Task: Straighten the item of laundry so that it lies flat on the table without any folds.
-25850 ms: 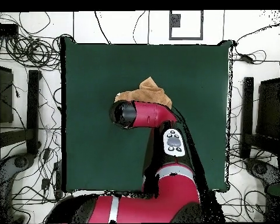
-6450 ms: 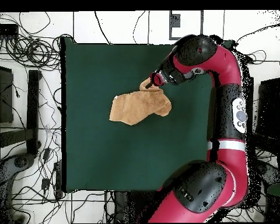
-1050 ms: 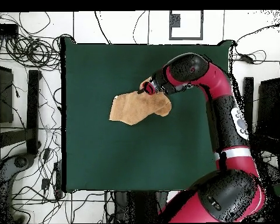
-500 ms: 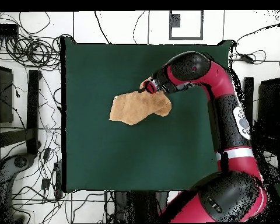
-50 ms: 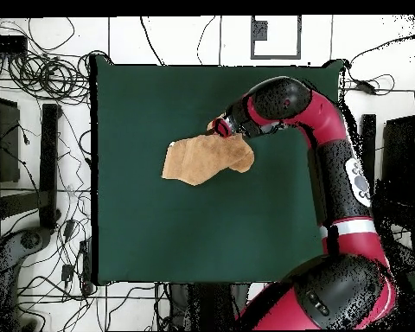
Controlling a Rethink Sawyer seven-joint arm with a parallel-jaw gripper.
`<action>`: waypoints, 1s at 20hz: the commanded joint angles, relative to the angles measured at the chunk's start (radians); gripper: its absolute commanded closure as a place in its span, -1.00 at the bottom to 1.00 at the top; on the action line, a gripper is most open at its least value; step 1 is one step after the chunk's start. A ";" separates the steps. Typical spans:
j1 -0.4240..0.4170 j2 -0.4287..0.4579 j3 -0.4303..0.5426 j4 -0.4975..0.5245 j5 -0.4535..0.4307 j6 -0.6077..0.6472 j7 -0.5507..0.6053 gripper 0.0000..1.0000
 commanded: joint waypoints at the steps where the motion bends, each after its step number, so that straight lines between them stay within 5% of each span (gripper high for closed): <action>1: 0.009 0.005 0.010 0.119 -0.022 -0.089 -0.139 -1.00; 20: 0.026 0.023 0.003 0.093 -0.051 -0.013 -0.224 -1.00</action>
